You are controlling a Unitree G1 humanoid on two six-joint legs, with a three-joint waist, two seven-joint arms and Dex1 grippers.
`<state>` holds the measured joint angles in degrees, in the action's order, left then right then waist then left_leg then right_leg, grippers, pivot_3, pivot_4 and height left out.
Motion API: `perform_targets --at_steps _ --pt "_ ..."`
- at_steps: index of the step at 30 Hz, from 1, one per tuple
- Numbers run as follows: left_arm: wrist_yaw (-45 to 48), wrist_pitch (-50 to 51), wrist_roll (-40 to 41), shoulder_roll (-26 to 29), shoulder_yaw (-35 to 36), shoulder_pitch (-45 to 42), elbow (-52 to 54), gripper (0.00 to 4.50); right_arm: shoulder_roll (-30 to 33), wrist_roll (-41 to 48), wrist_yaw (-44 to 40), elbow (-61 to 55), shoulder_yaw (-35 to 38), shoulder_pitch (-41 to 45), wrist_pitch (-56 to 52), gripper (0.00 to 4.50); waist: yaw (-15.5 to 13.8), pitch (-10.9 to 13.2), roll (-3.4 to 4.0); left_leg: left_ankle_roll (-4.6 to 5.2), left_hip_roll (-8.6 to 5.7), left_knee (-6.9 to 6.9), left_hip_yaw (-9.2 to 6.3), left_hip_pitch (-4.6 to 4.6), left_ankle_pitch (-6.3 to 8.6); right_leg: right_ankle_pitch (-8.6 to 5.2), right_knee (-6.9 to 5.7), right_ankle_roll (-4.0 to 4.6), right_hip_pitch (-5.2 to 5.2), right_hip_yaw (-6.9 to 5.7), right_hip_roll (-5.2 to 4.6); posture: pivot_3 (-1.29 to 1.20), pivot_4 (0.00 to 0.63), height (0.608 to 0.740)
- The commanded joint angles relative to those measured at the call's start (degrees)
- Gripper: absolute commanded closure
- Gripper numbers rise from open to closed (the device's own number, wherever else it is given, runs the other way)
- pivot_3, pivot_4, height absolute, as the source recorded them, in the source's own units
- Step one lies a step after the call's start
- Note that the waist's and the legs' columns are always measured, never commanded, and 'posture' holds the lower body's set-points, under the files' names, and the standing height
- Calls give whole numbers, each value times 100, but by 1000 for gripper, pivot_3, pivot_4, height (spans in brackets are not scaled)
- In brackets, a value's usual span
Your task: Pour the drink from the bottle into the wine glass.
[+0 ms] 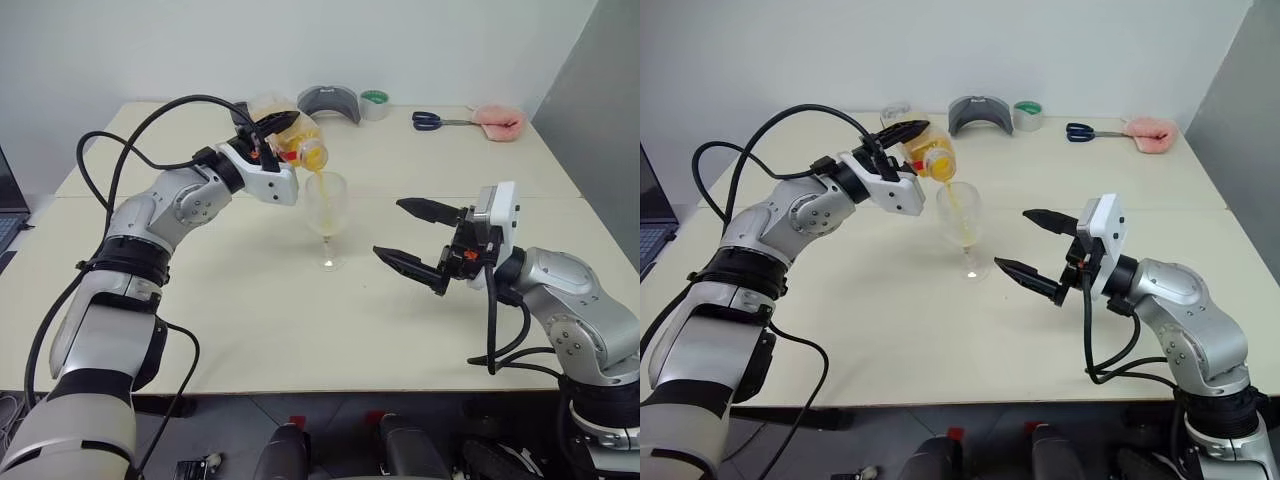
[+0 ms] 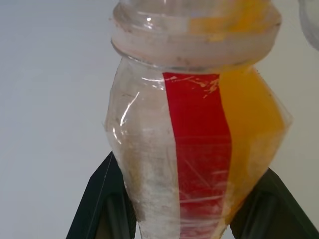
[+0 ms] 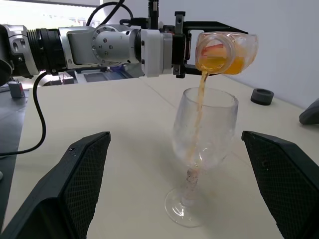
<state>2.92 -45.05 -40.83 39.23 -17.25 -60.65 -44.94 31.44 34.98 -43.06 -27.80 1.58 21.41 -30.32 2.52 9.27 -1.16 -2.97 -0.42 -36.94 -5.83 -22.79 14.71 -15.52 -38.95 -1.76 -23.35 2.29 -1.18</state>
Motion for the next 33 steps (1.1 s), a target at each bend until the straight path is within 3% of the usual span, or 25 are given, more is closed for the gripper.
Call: perform_targets --at_steps 1,33 --pt "-229 -43 -14 113 39 -279 44 2661 -30 41 97 -185 71 95 72 0 0 0 0 0 0 0 0 0 0 0 0 0 0 0 0 0 150 740" --pt "-851 39 -306 155 -245 -575 -365 2661 -17 95 595 -632 142 -491 -23 0 8 0 0 0 0 -1 2 0 0 0 -2 0 -1 1 0 0 150 740"
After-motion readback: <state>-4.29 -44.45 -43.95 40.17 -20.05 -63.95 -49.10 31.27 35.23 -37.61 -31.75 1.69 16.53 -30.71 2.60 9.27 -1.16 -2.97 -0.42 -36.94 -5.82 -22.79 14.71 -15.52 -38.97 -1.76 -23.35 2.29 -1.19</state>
